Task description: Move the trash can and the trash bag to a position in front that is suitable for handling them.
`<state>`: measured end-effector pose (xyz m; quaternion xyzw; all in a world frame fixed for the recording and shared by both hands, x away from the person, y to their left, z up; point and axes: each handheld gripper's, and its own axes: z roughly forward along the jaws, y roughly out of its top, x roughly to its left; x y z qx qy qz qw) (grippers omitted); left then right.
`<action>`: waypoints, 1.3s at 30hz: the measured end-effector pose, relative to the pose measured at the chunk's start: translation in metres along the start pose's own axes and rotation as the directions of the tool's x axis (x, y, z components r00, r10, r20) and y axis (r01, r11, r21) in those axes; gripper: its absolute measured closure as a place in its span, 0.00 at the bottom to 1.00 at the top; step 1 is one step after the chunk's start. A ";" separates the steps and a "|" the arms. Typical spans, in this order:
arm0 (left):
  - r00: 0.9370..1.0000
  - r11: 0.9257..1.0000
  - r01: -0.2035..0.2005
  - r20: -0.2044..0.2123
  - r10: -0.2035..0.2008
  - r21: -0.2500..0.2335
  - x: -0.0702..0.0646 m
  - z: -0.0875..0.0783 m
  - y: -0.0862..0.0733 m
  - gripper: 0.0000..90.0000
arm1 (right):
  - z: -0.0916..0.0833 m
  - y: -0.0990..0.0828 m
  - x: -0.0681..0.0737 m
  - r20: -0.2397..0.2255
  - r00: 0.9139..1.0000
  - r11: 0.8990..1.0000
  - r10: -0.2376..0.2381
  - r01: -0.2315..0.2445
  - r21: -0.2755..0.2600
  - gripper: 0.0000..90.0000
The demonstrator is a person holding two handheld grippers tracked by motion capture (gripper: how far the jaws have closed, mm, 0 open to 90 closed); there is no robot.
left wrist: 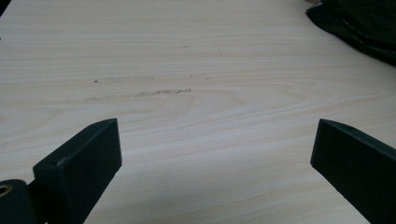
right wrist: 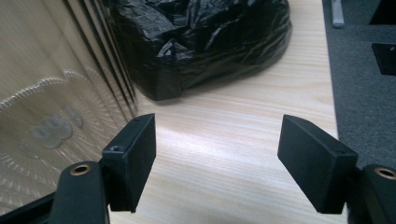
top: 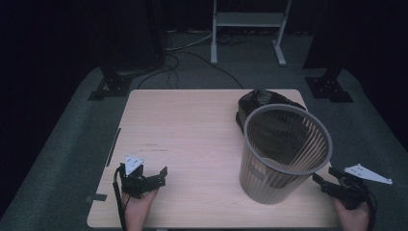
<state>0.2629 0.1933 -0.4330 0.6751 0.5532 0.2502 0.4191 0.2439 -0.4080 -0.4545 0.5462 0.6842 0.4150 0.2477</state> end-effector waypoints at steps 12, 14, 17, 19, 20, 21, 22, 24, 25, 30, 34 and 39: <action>0.999 1.000 -0.012 0.033 0.011 0.013 -0.006 0.007 0.000 0.01 | 0.001 0.013 0.014 -0.016 1.000 1.000 -0.011 0.011 -0.003 0.30; 0.999 1.000 -0.017 0.039 0.017 0.015 -0.006 0.008 0.000 0.01 | 0.003 0.017 0.020 -0.011 1.000 1.000 -0.027 0.027 0.004 0.30; 0.999 1.000 -0.021 0.047 0.020 0.019 -0.008 0.009 0.000 0.01 | 0.004 0.023 0.029 -0.004 0.999 0.999 -0.051 0.051 0.013 0.31; 0.998 1.000 -0.018 0.055 0.017 0.017 -0.008 0.010 0.001 0.01 | 0.006 0.027 0.036 0.004 0.997 0.997 -0.074 0.074 0.014 0.32; 0.998 1.000 -0.016 0.057 0.015 0.016 -0.007 0.010 0.001 0.01 | 0.006 0.028 0.039 0.019 0.996 0.996 -0.087 0.087 0.014 0.36; 0.998 1.000 -0.016 0.057 0.015 0.016 -0.007 0.010 0.001 0.01 | 0.006 0.028 0.039 0.019 0.996 0.996 -0.087 0.087 0.014 0.36; 0.998 1.000 -0.014 0.059 0.013 0.016 -0.007 0.010 0.001 0.01 | 0.006 0.030 0.042 0.038 0.994 0.995 -0.100 0.100 0.013 0.37; 0.998 1.000 -0.013 0.061 0.012 0.013 -0.006 0.009 0.001 0.01 | 0.006 0.034 0.045 0.055 0.991 0.993 -0.119 0.118 0.022 0.37; 0.998 1.000 -0.003 0.064 0.003 0.011 -0.004 0.009 0.002 0.01 | 0.006 0.035 0.046 0.055 0.991 0.993 -0.119 0.118 0.022 0.38; 0.998 1.000 0.010 0.070 -0.011 0.005 -0.002 0.008 0.002 0.01 | 0.007 0.040 0.055 0.057 0.989 0.990 -0.138 0.137 0.022 0.39; 0.998 1.000 0.014 0.067 -0.014 0.000 0.001 0.006 0.002 0.01 | 0.011 0.044 0.067 0.039 0.986 0.986 -0.163 0.162 0.025 0.39; 0.998 1.000 0.025 0.062 -0.024 -0.005 0.003 0.003 0.002 0.01 | 0.017 0.048 0.084 0.017 0.980 0.980 -0.197 0.196 0.035 0.39</action>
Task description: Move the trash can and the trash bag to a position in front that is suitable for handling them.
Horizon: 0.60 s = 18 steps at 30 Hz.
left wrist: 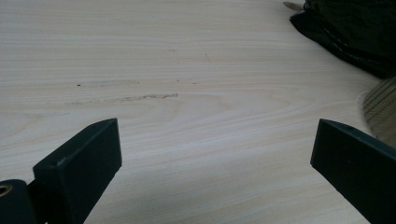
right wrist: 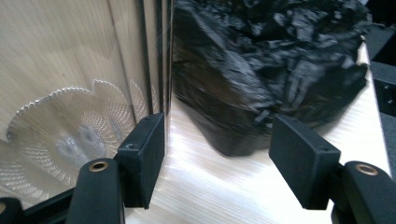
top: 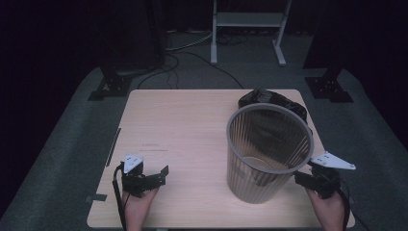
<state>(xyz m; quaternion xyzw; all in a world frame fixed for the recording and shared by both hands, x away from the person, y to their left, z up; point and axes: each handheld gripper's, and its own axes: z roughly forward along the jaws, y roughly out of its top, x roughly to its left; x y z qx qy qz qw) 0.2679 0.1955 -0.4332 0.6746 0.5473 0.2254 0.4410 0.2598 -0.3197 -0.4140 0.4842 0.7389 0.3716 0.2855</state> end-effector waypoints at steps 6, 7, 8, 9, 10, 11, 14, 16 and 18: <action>1.000 1.000 0.006 -0.001 -0.006 -0.003 0.003 -0.002 0.000 0.01 | 0.006 0.009 0.019 -0.036 0.998 0.999 -0.046 0.046 0.009 0.39; 1.000 1.000 0.007 0.000 -0.007 -0.003 0.003 -0.002 0.000 0.01 | 0.007 0.010 0.022 -0.043 0.998 0.999 -0.052 0.053 0.010 0.39; 1.000 1.000 0.008 0.000 -0.008 -0.003 0.003 -0.002 0.000 0.01 | 0.008 0.011 0.025 -0.051 0.997 0.998 -0.057 0.058 0.010 0.39; 1.000 1.000 0.009 0.001 -0.009 -0.002 0.004 -0.002 0.000 0.01 | 0.009 0.013 0.027 -0.058 0.996 0.998 -0.061 0.061 0.008 0.39; 1.000 1.000 0.010 0.001 -0.009 -0.003 0.004 -0.002 0.000 0.01 | 0.009 0.013 0.027 -0.058 0.996 0.998 -0.061 0.061 0.008 0.39; 1.000 1.000 0.008 0.001 -0.008 -0.003 0.004 -0.002 0.000 0.01 | 0.011 0.015 0.033 -0.073 0.995 0.997 -0.070 0.071 0.008 0.39; 1.000 1.000 0.014 0.000 -0.014 -0.007 0.005 -0.003 0.000 0.01 | 0.014 0.017 0.040 -0.098 0.992 0.996 -0.082 0.083 0.008 0.39; 1.000 1.000 0.015 0.000 -0.015 -0.005 0.006 -0.003 0.000 0.01 | 0.015 0.019 0.044 -0.116 0.989 0.996 -0.090 0.092 0.006 0.39; 1.000 1.000 0.017 -0.001 -0.017 -0.004 0.007 -0.003 0.000 0.01 | 0.017 0.020 0.047 -0.133 0.986 0.995 -0.098 0.099 0.004 0.39</action>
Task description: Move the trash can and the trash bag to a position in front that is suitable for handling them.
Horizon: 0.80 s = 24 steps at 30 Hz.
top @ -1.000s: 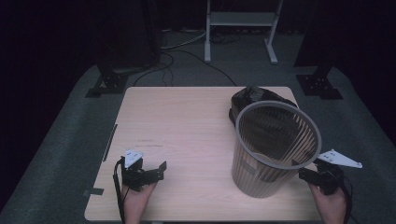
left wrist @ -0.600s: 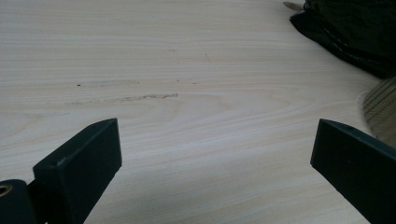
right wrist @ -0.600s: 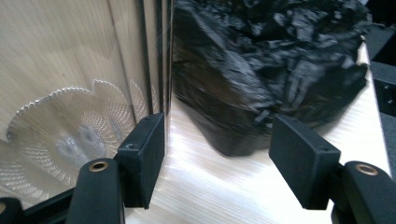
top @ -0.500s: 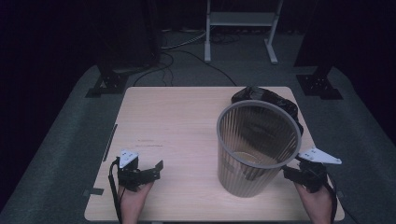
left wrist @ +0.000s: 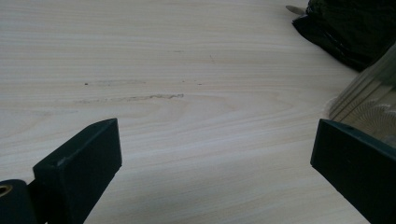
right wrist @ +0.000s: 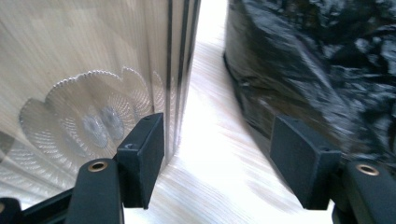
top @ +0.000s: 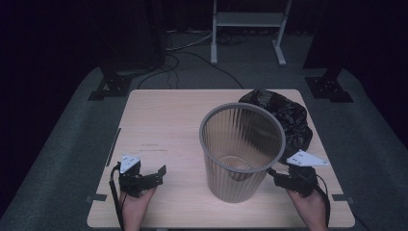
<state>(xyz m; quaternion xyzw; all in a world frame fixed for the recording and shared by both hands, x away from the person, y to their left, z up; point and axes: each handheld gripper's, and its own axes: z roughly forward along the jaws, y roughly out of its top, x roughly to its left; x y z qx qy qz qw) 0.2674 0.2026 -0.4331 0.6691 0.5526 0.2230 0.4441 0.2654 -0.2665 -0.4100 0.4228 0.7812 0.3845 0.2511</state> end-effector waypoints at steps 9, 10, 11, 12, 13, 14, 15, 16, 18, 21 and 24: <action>1.000 1.000 0.010 -0.005 -0.010 -0.003 0.004 -0.002 -0.001 0.01 | -0.001 0.009 -0.017 -0.063 0.998 0.999 0.029 -0.030 -0.022 0.35; 1.000 1.000 0.009 -0.006 -0.009 -0.003 0.004 -0.002 -0.001 0.01 | -0.003 0.016 -0.029 -0.059 0.997 0.998 0.048 -0.051 -0.047 0.36; 1.000 1.000 0.009 -0.006 -0.009 -0.003 0.004 -0.002 -0.001 0.01 | -0.004 0.021 -0.036 -0.059 0.996 0.996 0.065 -0.068 -0.061 0.37; 1.000 1.000 0.011 -0.006 -0.011 -0.004 0.004 -0.002 -0.001 0.01 | -0.003 0.029 -0.047 -0.060 0.995 0.993 0.085 -0.089 -0.071 0.37; 1.000 1.000 0.011 -0.005 -0.011 -0.005 0.004 -0.002 -0.001 0.01 | -0.001 0.037 -0.057 -0.051 0.994 0.993 0.093 -0.096 -0.069 0.37; 1.000 1.000 0.010 -0.006 -0.010 -0.005 0.004 -0.002 -0.001 0.01 | 0.002 0.044 -0.067 -0.039 0.994 0.992 0.100 -0.102 -0.067 0.38; 1.000 1.000 0.008 -0.007 -0.008 -0.006 0.004 -0.003 -0.001 0.01 | 0.007 0.051 -0.076 -0.033 0.994 0.992 0.105 -0.107 -0.066 0.39; 1.000 1.000 0.008 -0.007 -0.008 -0.006 0.004 -0.003 0.000 0.01 | 0.014 0.057 -0.084 -0.028 0.994 0.992 0.110 -0.111 -0.053 0.39; 1.000 1.000 0.011 -0.008 -0.011 -0.007 0.004 -0.004 0.000 0.01 | 0.028 0.067 -0.098 -0.028 0.992 0.992 0.122 -0.123 -0.024 0.40; 1.000 1.000 0.017 -0.009 -0.017 -0.009 0.006 -0.007 -0.001 0.01 | 0.052 0.075 -0.116 -0.037 0.986 0.987 0.162 -0.162 0.023 0.43; 1.000 1.000 0.012 -0.013 -0.013 -0.012 0.006 -0.009 -0.001 0.01 | 0.075 0.076 -0.128 -0.029 0.983 0.980 0.183 -0.180 0.084 0.48</action>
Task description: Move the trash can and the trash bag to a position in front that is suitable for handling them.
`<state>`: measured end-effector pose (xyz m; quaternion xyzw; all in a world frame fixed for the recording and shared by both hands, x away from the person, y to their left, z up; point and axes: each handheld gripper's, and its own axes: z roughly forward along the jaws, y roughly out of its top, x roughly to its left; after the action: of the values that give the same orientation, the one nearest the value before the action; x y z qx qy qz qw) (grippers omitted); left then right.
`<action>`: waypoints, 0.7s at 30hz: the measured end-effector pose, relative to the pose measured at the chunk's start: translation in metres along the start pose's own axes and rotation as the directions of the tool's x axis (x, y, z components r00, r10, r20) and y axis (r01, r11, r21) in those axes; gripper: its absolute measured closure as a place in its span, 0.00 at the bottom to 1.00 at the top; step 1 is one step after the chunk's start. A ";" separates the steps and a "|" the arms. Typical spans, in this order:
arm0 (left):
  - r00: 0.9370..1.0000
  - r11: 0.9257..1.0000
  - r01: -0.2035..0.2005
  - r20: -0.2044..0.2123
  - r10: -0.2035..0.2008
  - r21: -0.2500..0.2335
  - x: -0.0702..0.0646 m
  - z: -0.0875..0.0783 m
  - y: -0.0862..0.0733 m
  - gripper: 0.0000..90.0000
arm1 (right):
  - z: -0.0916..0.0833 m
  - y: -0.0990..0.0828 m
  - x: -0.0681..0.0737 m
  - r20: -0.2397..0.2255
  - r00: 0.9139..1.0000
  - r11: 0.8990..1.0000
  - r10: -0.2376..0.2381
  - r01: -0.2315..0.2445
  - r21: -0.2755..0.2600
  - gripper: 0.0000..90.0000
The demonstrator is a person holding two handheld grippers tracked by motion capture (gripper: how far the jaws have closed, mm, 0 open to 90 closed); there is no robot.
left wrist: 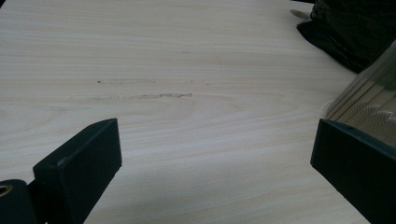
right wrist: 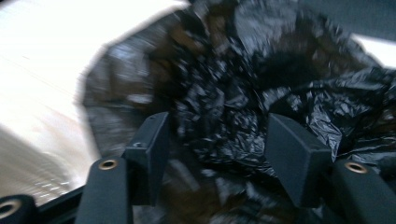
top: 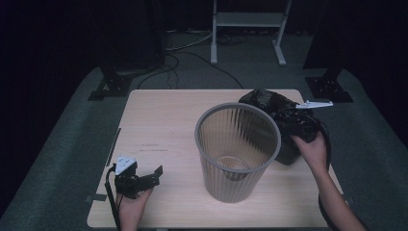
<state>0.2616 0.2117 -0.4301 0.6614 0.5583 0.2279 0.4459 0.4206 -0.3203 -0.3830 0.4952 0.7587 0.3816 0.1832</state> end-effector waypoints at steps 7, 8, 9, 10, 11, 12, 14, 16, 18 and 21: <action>1.000 1.000 0.000 -0.005 0.000 -0.006 0.002 -0.002 0.000 0.01 | 0.025 -0.010 -0.016 -0.016 1.000 0.991 0.015 -0.012 0.136 0.64; 1.000 1.000 0.002 -0.006 -0.002 -0.004 0.002 -0.002 0.000 0.01 | 0.025 -0.014 -0.018 -0.026 1.000 0.987 0.008 -0.004 0.159 0.65; 1.000 1.000 0.004 -0.005 -0.004 -0.004 0.002 -0.002 -0.001 0.01 | 0.025 -0.017 -0.018 -0.034 0.999 0.984 0.003 0.003 0.177 0.65; 1.000 1.000 0.004 -0.003 -0.004 -0.004 0.002 -0.002 -0.001 0.01 | 0.024 -0.020 -0.018 -0.041 0.999 0.982 0.001 0.007 0.191 0.65; 1.000 1.000 0.003 -0.003 -0.003 -0.003 0.002 -0.002 -0.001 0.01 | 0.022 -0.028 -0.017 -0.061 0.998 0.975 -0.012 0.025 0.220 0.66; 1.000 1.000 0.002 -0.001 -0.002 -0.003 0.001 -0.001 -0.001 0.01 | 0.022 -0.028 -0.017 -0.061 0.998 0.975 -0.012 0.025 0.220 0.66; 1.000 1.000 0.000 0.000 0.000 -0.001 0.000 -0.001 0.000 0.01 | 0.015 -0.042 -0.014 -0.093 0.995 0.961 -0.028 0.052 0.273 0.66; 1.000 1.000 -0.003 0.004 0.003 -0.002 -0.002 0.000 0.000 0.01 | 0.007 -0.050 -0.012 -0.114 0.993 0.949 -0.042 0.075 0.306 0.66; 1.000 1.000 -0.005 0.005 0.005 -0.002 -0.003 0.000 0.001 0.01 | 0.002 -0.055 -0.010 -0.129 0.991 0.944 -0.044 0.084 0.320 0.66; 1.000 1.000 -0.008 0.007 0.008 -0.005 -0.004 0.000 0.001 0.01 | -0.015 -0.067 -0.003 -0.186 0.981 0.911 -0.047 0.119 0.396 0.64</action>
<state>0.2609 0.2082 -0.4284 0.6635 0.5535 0.2287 0.4485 0.3712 -0.3437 -0.4251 0.4548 0.8546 0.2494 0.0268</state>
